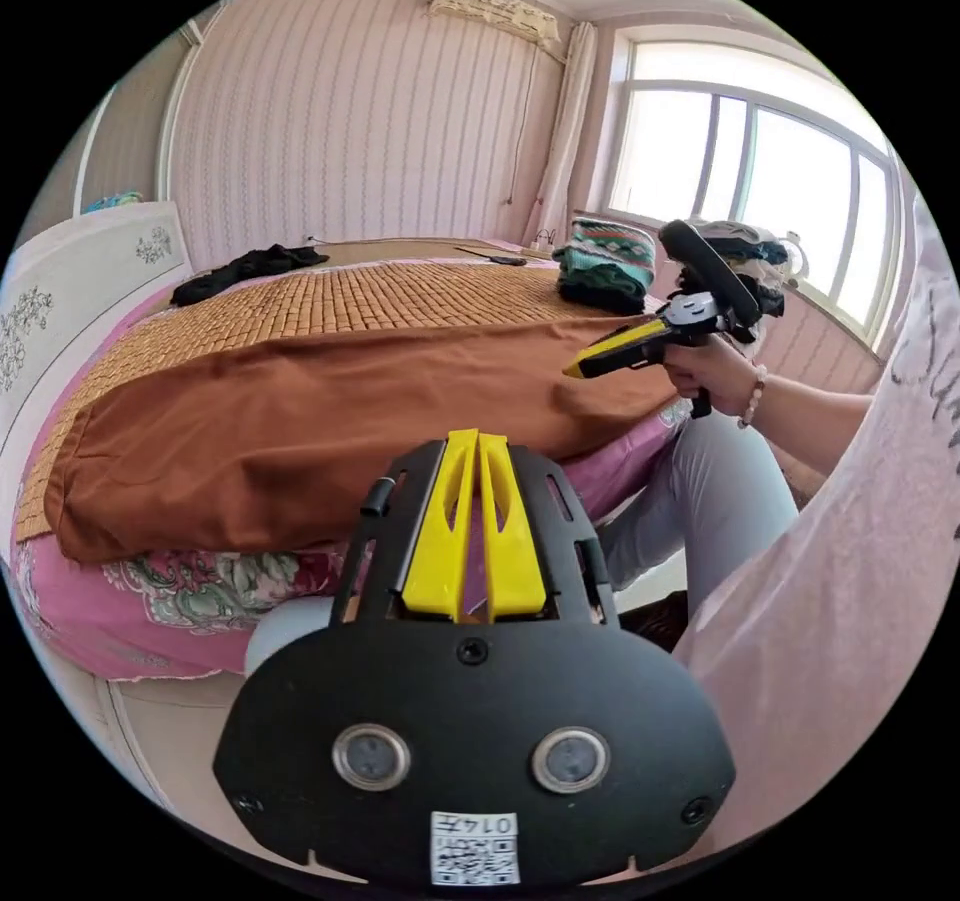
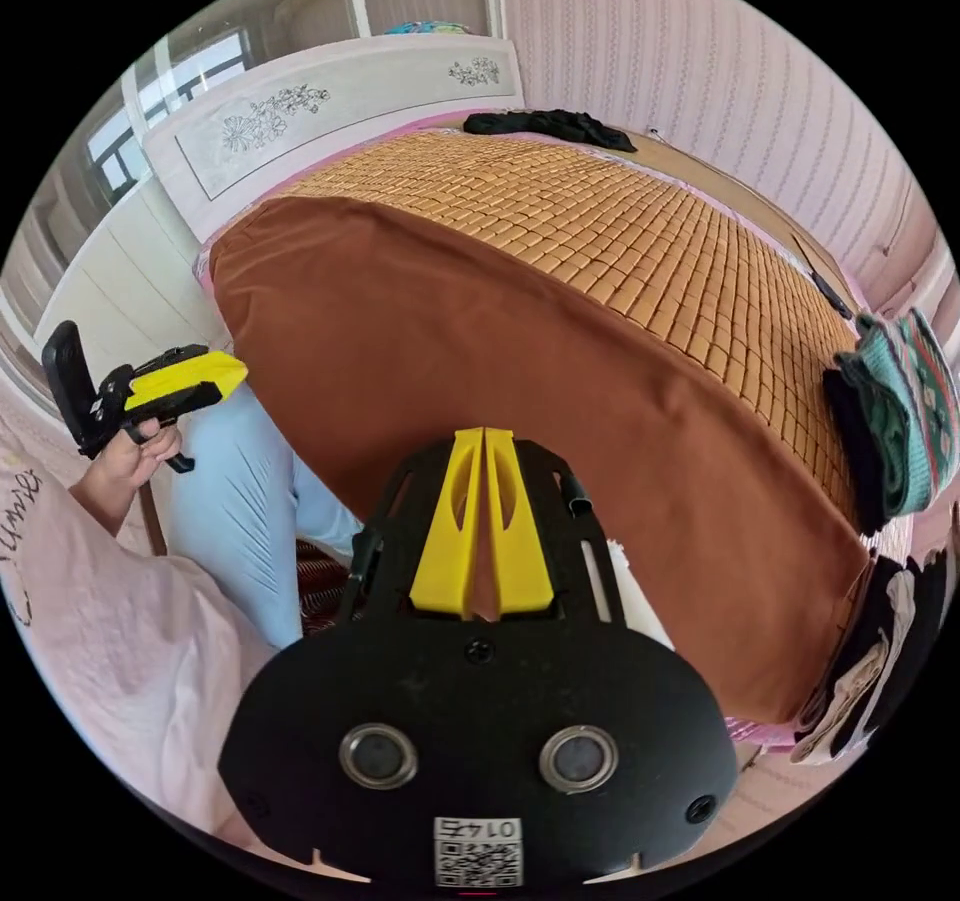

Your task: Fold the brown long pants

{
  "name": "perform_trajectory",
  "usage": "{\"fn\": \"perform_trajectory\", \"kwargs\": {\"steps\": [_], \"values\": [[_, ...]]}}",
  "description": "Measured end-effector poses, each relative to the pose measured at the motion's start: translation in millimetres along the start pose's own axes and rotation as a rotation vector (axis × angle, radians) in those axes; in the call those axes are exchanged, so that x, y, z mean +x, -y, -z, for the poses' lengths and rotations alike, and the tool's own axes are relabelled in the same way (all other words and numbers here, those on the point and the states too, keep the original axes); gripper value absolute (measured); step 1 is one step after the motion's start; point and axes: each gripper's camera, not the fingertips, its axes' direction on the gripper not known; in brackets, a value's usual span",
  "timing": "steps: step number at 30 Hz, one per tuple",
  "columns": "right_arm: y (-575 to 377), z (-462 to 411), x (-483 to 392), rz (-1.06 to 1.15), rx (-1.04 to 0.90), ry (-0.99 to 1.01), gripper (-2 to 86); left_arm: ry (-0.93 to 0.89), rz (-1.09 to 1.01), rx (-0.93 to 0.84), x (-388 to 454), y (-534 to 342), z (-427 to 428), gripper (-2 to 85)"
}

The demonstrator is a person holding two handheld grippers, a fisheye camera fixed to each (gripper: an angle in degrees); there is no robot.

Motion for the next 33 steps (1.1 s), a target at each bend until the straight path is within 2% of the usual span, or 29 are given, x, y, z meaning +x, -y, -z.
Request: {"fn": "perform_trajectory", "kwargs": {"steps": [2,5,8,10,13,15,18,21,27,33], "values": [[28,-5,-16,0.066,0.006,-0.107,-0.8,0.000,-0.016,-0.009,19,4,-21,-1.0],[78,-17,-30,0.155,-0.013,-0.093,-0.9,0.051,-0.013,0.029,39,7,-42,-1.0],[129,-40,-40,0.183,-0.108,-0.095,-0.8,0.050,-0.038,0.019,55,-1,-61,-1.0],[149,-60,-46,0.189,-0.162,-0.134,-0.6,0.044,-0.053,-0.050,62,-12,-81,-1.0],[162,-70,-54,0.151,-0.152,-0.175,-0.4,0.099,-0.122,0.000,72,-36,-94,-0.9],[172,-68,-58,0.174,-0.192,-0.194,-0.4,0.082,-0.126,-0.030,73,-38,-99,-0.9],[198,-59,-55,0.224,-0.287,-0.167,-0.5,0.042,-0.132,-0.060,70,-40,-101,-1.0],[228,-38,-35,0.165,-0.246,-0.164,-0.6,0.035,-0.132,-0.066,70,-54,-108,-1.0],[268,-43,-13,0.189,-0.362,-0.134,-0.8,-0.088,-0.081,-0.106,57,-71,-132,-1.0],[314,-21,11,0.232,-0.574,-0.049,-0.9,-0.046,-0.157,-0.117,64,-84,-151,-1.0]]}}
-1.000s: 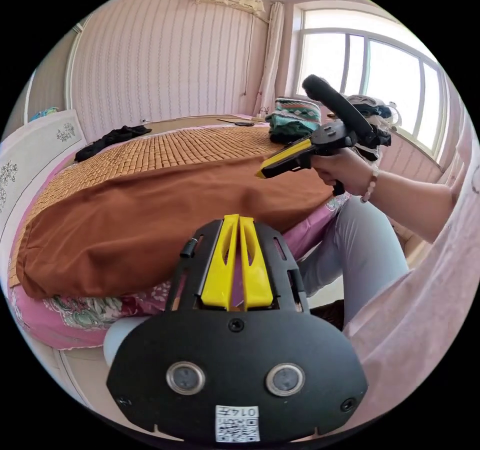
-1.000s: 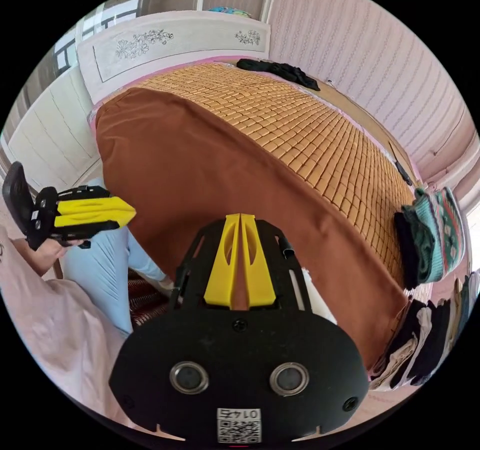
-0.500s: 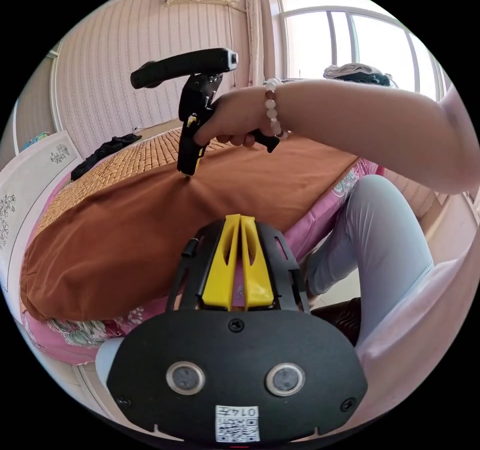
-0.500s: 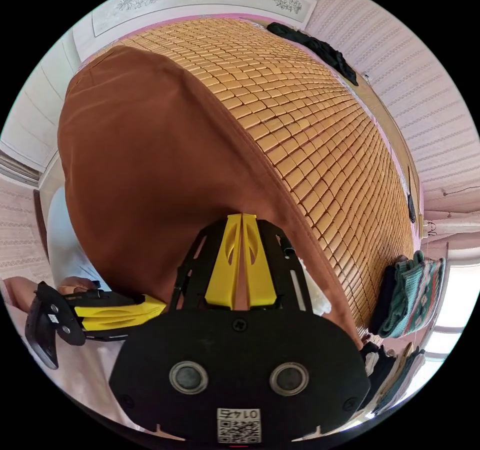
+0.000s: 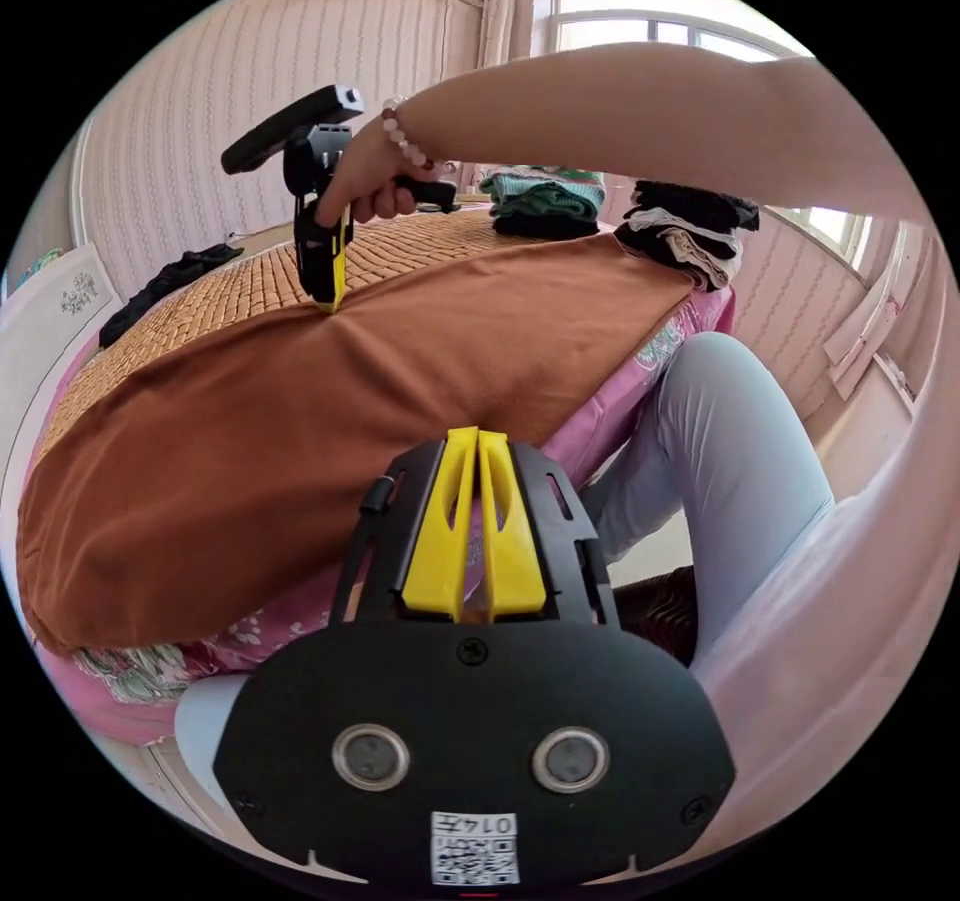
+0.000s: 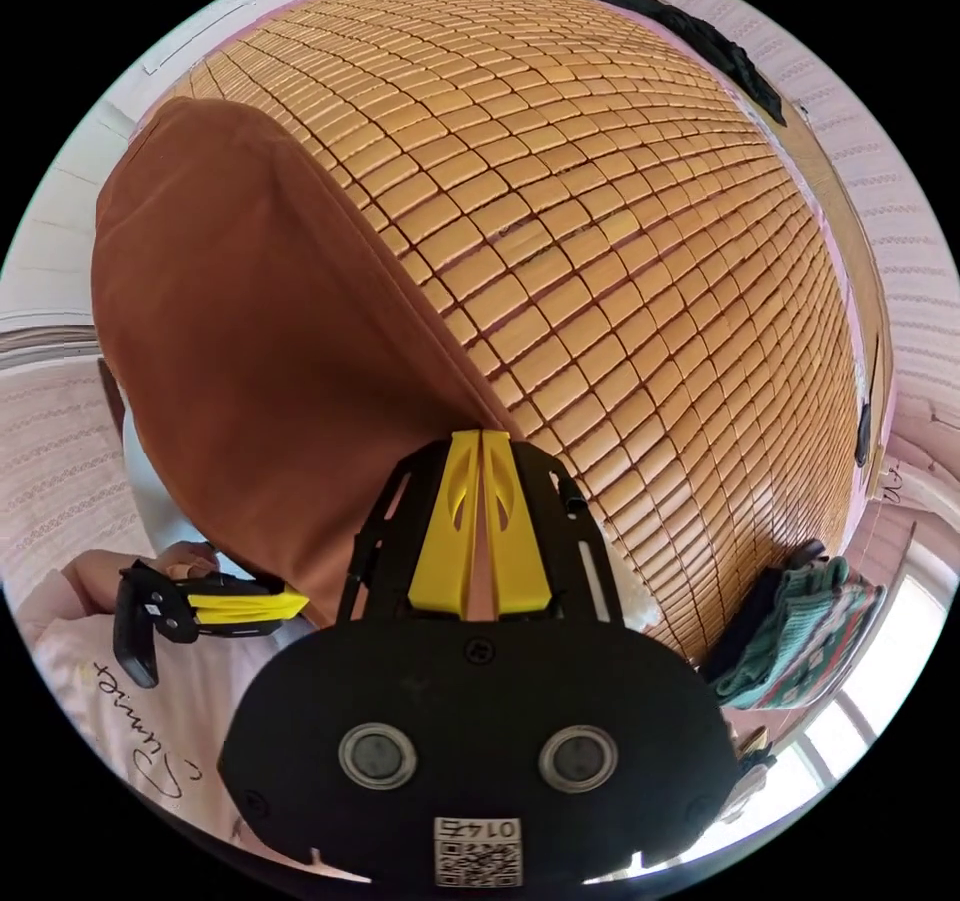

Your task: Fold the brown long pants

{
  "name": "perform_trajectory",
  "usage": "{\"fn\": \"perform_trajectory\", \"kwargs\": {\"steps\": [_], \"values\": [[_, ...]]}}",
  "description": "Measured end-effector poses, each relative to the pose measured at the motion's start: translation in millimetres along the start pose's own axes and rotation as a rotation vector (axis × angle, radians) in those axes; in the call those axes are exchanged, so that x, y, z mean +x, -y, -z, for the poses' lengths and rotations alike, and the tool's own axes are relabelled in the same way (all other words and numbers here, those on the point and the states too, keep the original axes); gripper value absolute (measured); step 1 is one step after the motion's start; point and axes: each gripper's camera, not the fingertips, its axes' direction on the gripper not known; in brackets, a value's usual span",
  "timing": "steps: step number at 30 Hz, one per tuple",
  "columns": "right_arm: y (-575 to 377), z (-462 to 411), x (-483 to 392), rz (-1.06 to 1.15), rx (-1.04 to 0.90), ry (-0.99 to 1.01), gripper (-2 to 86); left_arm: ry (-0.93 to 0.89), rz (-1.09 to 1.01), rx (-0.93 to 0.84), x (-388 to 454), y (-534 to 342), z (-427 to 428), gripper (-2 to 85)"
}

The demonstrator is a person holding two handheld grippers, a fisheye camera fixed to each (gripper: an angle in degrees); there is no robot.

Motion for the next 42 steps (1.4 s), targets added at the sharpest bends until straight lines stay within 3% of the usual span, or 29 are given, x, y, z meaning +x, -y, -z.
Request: {"fn": "perform_trajectory", "kwargs": {"steps": [3,6,9,11,13,20,25,29,42], "values": [[-1,20,18,-0.010,-0.047,0.044,-0.9,0.020,-0.017,-0.021,2,-1,-9,-1.0],[-27,42,28,-0.042,0.029,0.033,-0.9,-0.025,0.025,-0.004,-6,-7,-12,-1.0],[-99,73,44,-0.071,0.373,0.064,-0.9,-0.098,0.054,0.042,-15,-18,0,-0.9],[-218,104,61,-0.149,0.818,0.190,-0.9,-0.128,0.080,0.073,-19,-29,12,-0.9],[-306,109,78,-0.269,0.936,0.265,-0.8,-0.136,0.120,0.085,-23,-40,21,-0.9],[-608,56,121,-0.959,0.927,0.189,0.8,-0.196,0.185,0.109,-35,-29,9,-0.2],[-700,41,148,-1.184,0.951,0.231,6.9,-0.248,0.058,0.130,-20,32,-29,3.5],[-723,48,180,-1.180,0.987,0.298,9.4,-0.245,-0.053,0.105,7,93,-69,9.0],[-769,69,237,-1.150,1.021,0.439,8.3,-0.368,-0.287,-0.069,77,244,-231,11.5]]}}
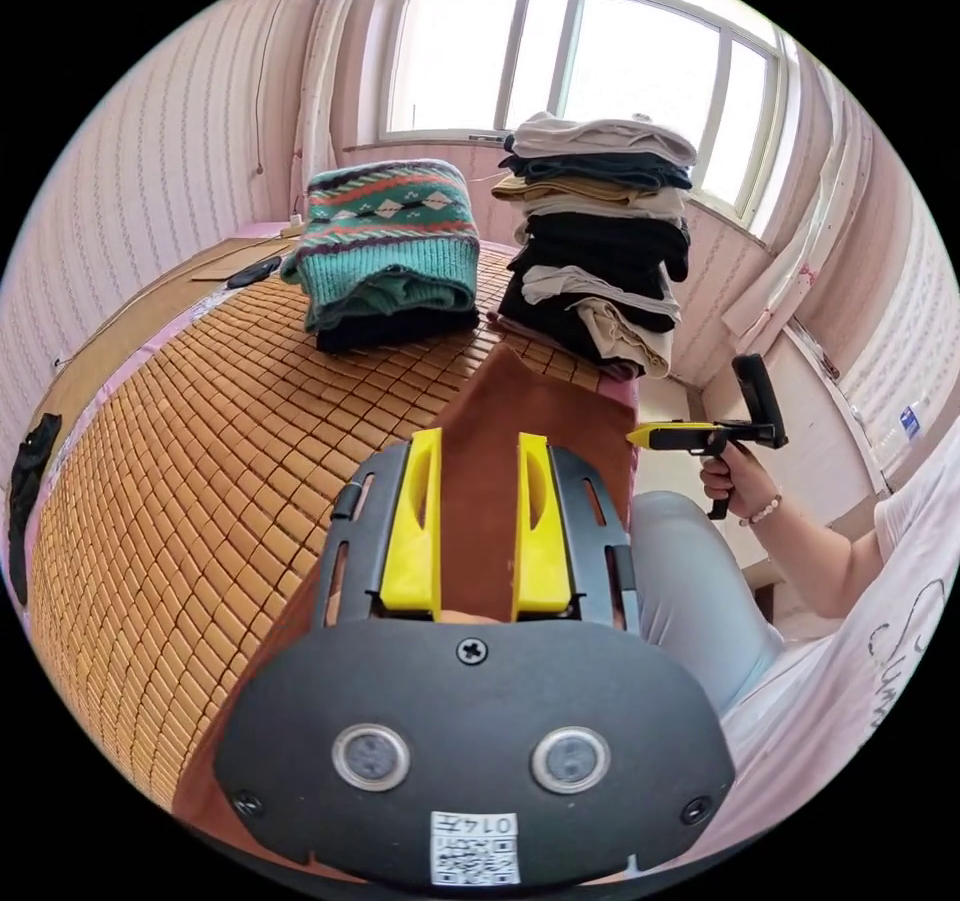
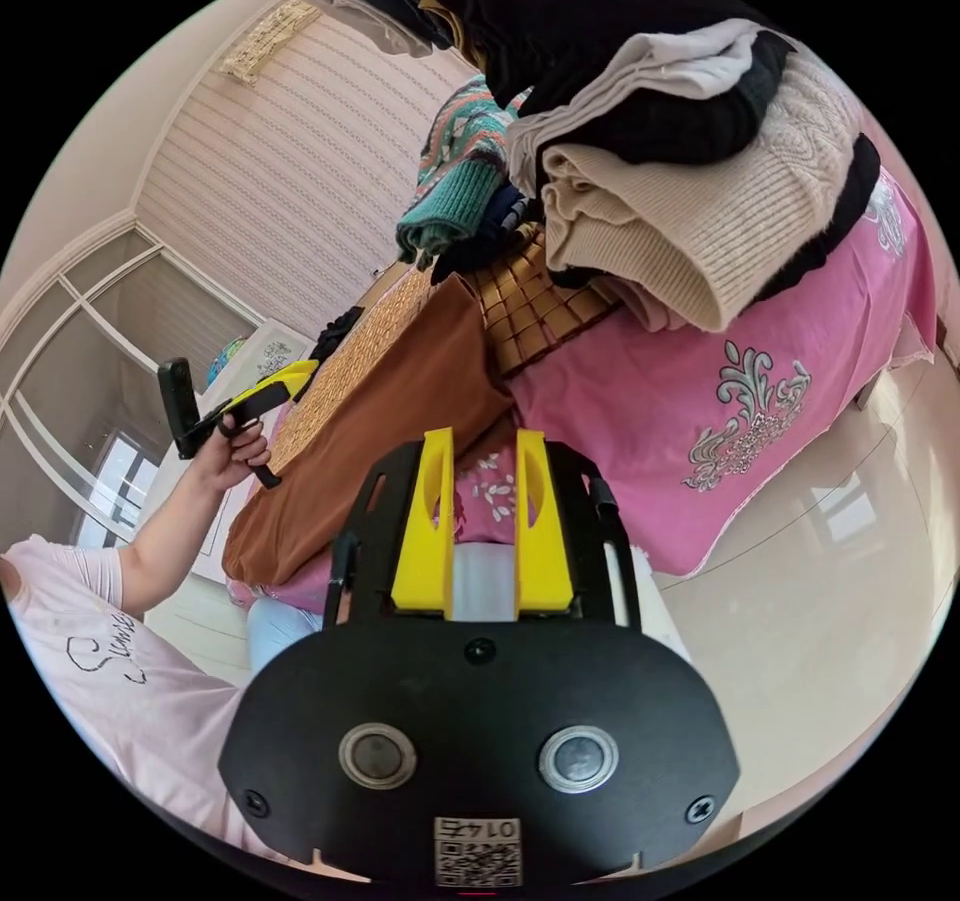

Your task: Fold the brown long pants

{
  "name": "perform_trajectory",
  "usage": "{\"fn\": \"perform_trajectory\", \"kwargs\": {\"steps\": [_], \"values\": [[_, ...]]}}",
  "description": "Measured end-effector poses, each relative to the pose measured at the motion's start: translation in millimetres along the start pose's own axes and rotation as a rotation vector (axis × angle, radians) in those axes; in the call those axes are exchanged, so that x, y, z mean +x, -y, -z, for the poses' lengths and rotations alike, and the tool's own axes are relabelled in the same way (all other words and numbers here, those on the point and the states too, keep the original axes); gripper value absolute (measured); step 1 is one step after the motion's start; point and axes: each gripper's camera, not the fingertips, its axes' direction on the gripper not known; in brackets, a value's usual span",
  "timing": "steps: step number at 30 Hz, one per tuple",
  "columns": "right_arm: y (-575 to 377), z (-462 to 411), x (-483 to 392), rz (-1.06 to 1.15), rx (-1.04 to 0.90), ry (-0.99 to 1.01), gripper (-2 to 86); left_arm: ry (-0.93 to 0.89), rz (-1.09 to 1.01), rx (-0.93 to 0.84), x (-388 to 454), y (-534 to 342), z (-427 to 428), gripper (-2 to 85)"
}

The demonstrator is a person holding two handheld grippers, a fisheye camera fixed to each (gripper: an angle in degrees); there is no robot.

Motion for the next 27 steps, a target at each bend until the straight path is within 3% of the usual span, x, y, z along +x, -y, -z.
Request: {"fn": "perform_trajectory", "kwargs": {"steps": [7,11,18,25,27], "values": [[-1,27,-2,0.019,0.010,0.005,2.7,-0.001,0.005,-0.141,-12,58,-85,12.7],[-8,34,-6,0.052,-0.005,-0.028,2.1,0.009,-0.078,-0.377,0,80,-140,13.3],[-31,52,-15,0.108,0.018,-0.044,1.6,-0.001,-0.196,-0.357,15,77,-143,5.6],[-61,89,-8,0.102,0.128,0.111,1.0,-0.071,-0.075,-0.290,2,85,-113,2.8],[-70,103,-18,0.152,0.165,0.064,0.9,-0.100,-0.096,-0.256,7,103,-92,2.4]]}}
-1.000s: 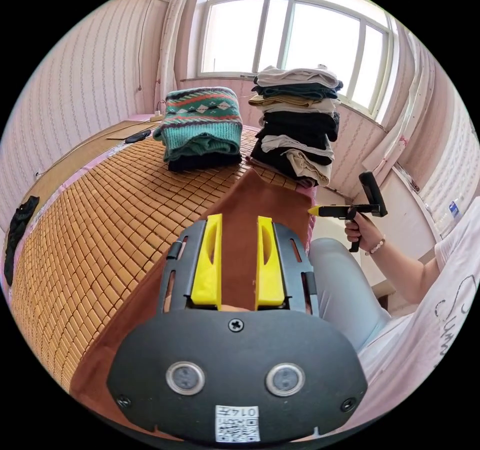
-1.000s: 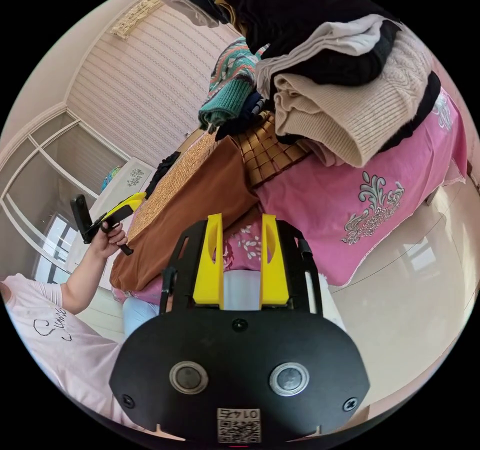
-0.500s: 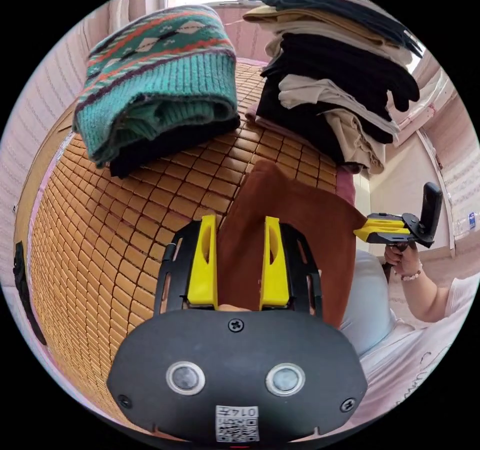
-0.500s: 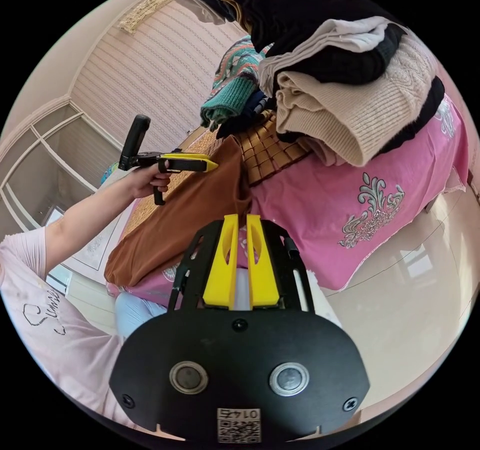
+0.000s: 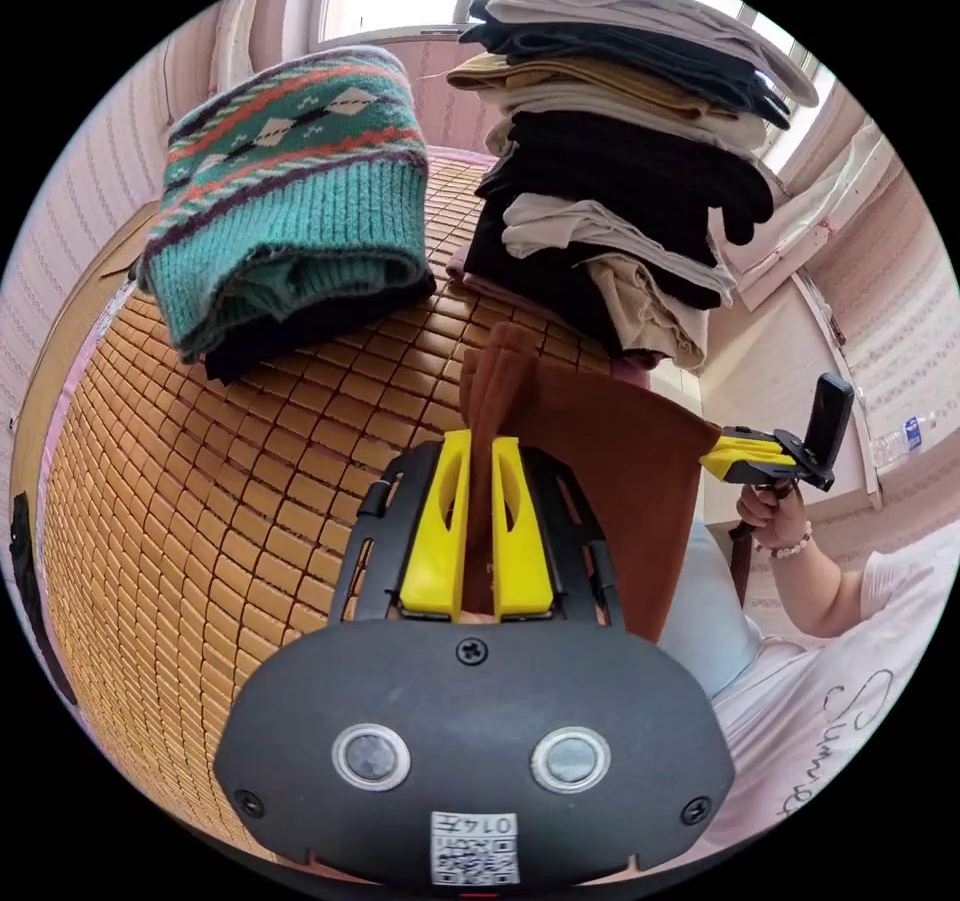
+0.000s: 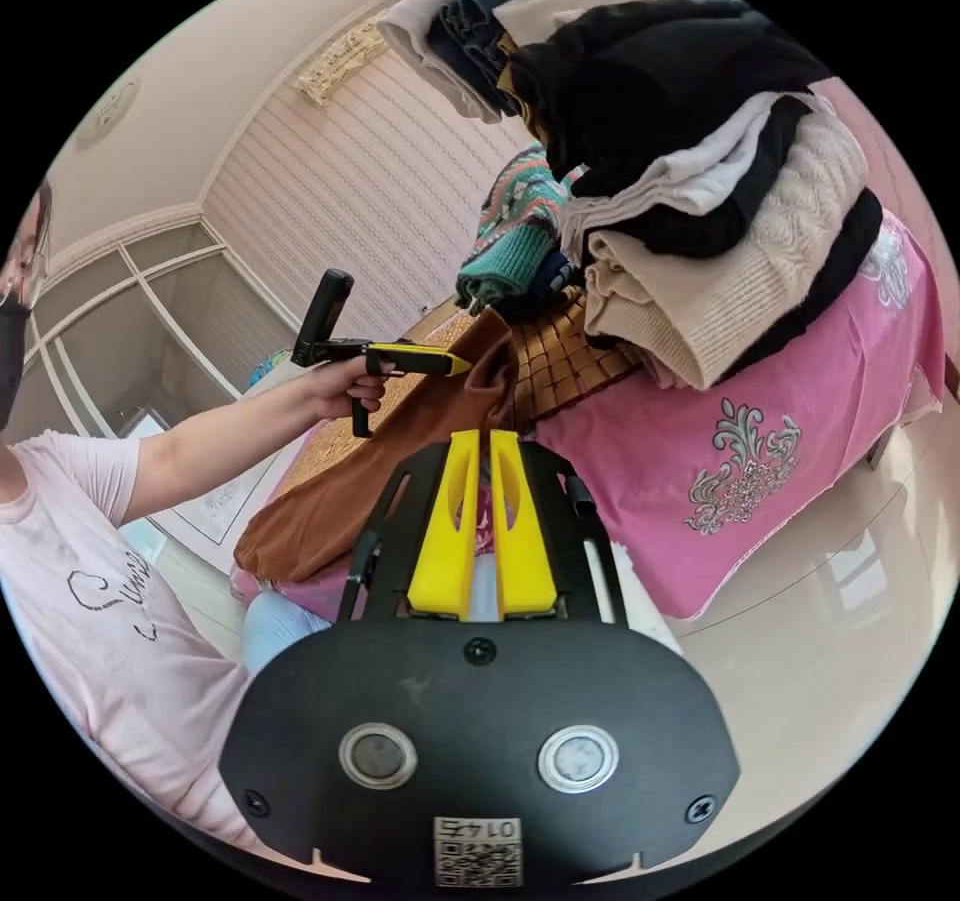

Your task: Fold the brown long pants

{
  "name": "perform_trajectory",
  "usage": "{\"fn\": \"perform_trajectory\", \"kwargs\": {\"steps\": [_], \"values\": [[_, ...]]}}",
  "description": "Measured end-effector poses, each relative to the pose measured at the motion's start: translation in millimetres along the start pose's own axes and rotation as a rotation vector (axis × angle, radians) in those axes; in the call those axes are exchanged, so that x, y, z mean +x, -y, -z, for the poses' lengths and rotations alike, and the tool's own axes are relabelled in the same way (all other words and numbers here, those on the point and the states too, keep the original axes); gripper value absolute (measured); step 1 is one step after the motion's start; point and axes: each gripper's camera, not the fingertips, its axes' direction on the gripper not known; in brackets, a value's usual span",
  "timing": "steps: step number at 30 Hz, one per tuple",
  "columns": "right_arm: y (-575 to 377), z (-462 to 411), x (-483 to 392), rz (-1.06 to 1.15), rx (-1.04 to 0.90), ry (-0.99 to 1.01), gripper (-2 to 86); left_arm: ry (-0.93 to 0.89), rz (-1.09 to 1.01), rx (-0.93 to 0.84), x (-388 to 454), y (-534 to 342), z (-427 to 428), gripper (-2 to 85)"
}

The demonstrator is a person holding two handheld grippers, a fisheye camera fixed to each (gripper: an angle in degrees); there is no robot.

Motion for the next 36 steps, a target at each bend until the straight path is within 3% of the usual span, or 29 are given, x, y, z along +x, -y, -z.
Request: {"fn": "perform_trajectory", "kwargs": {"steps": [6,8,12,18,20,23,25,27,29,32,36], "values": [[0,88,-37,0.133,0.227,-0.110,0.9,-0.120,-0.027,0.276,29,37,78,2.1],[8,127,-60,0.222,0.290,-0.056,0.9,-0.170,-0.024,0.363,33,38,106,2.3],[12,139,-113,0.429,0.233,0.061,1.0,-0.157,-0.015,0.475,23,-7,173,2.8],[-4,49,-228,0.704,0.087,0.456,1.1,-0.080,0.209,0.601,-33,-165,275,4.4],[-26,-22,-280,0.743,-0.084,0.652,1.3,0.020,0.305,0.573,-42,-226,296,5.1],[-85,-131,-324,0.710,-0.387,0.767,1.4,0.288,0.518,0.508,-48,-340,311,4.2],[-127,-186,-334,0.692,-0.534,0.698,1.3,0.410,0.700,0.533,-43,-412,313,1.7],[-160,-221,-334,0.667,-0.616,0.631,1.3,0.347,0.899,0.586,-28,-490,311,-0.2],[-181,-246,-331,0.622,-0.682,0.604,1.3,0.330,0.969,0.657,-2,-525,308,-0.6],[-190,-267,-336,0.631,-0.696,0.528,1.6,0.373,1.004,0.654,40,-533,298,-0.7],[-196,-304,-359,0.719,-0.686,0.377,2.5,0.352,0.870,0.594,70,-482,282,1.9]]}}
